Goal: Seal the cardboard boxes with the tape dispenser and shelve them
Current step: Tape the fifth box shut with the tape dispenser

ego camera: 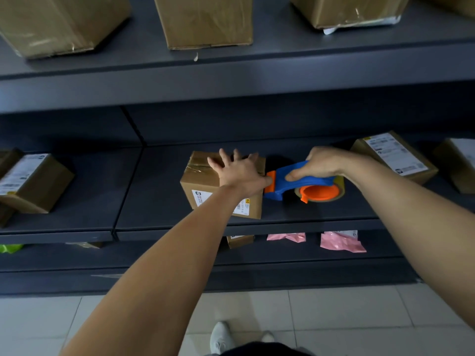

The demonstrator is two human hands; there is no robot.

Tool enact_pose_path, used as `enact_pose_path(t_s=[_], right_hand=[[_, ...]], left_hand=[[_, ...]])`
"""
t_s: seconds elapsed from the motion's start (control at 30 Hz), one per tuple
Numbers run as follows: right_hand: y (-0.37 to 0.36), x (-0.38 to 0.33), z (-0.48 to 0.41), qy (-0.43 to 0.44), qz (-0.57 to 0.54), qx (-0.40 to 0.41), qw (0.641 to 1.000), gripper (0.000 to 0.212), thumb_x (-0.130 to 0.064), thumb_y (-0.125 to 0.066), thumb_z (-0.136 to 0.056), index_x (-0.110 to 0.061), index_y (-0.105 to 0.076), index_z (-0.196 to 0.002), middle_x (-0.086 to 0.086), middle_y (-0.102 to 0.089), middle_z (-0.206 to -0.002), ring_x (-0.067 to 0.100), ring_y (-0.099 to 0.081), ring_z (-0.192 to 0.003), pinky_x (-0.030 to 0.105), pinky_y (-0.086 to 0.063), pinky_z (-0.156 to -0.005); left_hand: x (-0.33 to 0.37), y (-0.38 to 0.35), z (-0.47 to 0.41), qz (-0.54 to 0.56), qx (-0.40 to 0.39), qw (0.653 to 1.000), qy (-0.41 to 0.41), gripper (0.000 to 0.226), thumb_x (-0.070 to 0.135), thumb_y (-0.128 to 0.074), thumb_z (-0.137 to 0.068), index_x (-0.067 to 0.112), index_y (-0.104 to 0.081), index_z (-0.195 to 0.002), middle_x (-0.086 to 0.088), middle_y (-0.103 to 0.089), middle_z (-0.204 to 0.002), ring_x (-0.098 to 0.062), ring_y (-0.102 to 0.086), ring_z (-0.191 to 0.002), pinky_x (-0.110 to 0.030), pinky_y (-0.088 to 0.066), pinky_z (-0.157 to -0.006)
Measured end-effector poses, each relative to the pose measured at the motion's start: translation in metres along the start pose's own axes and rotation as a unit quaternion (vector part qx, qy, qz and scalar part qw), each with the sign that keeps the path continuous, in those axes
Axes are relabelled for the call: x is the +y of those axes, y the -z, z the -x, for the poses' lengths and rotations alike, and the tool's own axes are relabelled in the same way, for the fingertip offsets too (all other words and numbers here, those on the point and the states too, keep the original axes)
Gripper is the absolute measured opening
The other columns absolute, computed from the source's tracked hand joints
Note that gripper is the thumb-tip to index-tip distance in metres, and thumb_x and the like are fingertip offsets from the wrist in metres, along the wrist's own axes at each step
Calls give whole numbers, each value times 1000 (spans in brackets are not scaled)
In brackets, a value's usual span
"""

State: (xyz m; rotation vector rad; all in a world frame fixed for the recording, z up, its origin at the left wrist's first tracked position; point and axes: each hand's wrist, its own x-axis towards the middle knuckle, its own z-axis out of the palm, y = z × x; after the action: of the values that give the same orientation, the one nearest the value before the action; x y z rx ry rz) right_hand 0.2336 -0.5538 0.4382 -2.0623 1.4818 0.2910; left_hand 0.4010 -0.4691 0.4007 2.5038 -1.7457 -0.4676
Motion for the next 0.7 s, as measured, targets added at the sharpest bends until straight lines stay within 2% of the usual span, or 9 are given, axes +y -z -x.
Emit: enact_pose_path(t_s=[0.13,0.2,0.27,0.33,0.43,0.53,0.6,0.63,0.7], right_hand=[[15,-11,7,15,-17,-6,1000,54,-64,-73,-65,-12,-62,-73,6,-63,-70,20,-56,-59,28,-38,-59],[29,-24,12,25,-17,13,999,56,-67,-72,-63,-12,-65,-72,4,-65,-70,20,-57,-61,29,-39,-61],[42,-43,18,38,-4,25,999,57,-69,-70,-62,-13,-67,-72,3,-66,-70,20,-59,-62,29,-40,-62],[51,-66,24,58,-2,28,998,53,-67,-71,-64,-14,-66,-68,1,-64,-65,18,-57,-58,28,-40,-58],[54,-101,31,104,-41,22,993,42,-57,-72,-72,-17,-62,-66,-4,-63,-55,12,-57,-49,23,-41,-50],[45,-140,29,156,-117,-55,979,30,-37,-62,-89,-17,-57,-67,-10,-57,-40,2,-51,-34,11,-40,-39],[35,-165,27,169,-157,-117,966,27,-30,-53,-95,-15,-56,-74,-7,-57,-42,3,-51,-35,12,-42,-40],[31,-175,25,168,-171,-135,961,26,-29,-51,-96,-13,-56,-76,-5,-59,-43,4,-53,-36,13,-44,-41],[24,-192,23,170,-182,-147,957,26,-27,-50,-97,-12,-56,-77,-3,-59,-44,5,-54,-37,15,-45,-43]], left_hand=[[-15,13,-3,119,54,991,17,71,50,-63,-75,35,-42,-140,-2,-41,-146,-35,-13,-144,-65,3,-111],[-31,30,-5,234,77,969,34,65,44,-68,-70,36,-51,-132,2,-54,-133,-28,-35,-135,-60,-11,-114],[-49,47,-2,355,84,931,34,59,35,-70,-69,32,-58,-126,2,-60,-118,-22,-53,-116,-47,-36,-107],[-69,59,5,447,83,890,23,48,20,-71,-75,26,-62,-122,2,-64,-107,-19,-60,-100,-33,-49,-90],[-105,68,13,562,82,823,38,34,9,-68,-77,19,-67,-110,-6,-68,-92,-22,-64,-80,-31,-54,-70],[-140,73,20,648,65,756,63,25,11,-61,-74,12,-67,-98,-10,-67,-78,-23,-64,-68,-29,-53,-60],[-159,77,23,652,61,752,76,16,7,-52,-86,11,-65,-94,-9,-67,-79,-22,-63,-70,-26,-53,-59],[-167,77,24,644,65,758,82,20,3,-46,-91,11,-65,-94,-9,-67,-82,-21,-62,-72,-26,-53,-60],[-181,74,26,623,89,771,93,25,-2,-42,-95,11,-63,-93,-9,-65,-87,-23,-62,-79,-31,-53,-71]])
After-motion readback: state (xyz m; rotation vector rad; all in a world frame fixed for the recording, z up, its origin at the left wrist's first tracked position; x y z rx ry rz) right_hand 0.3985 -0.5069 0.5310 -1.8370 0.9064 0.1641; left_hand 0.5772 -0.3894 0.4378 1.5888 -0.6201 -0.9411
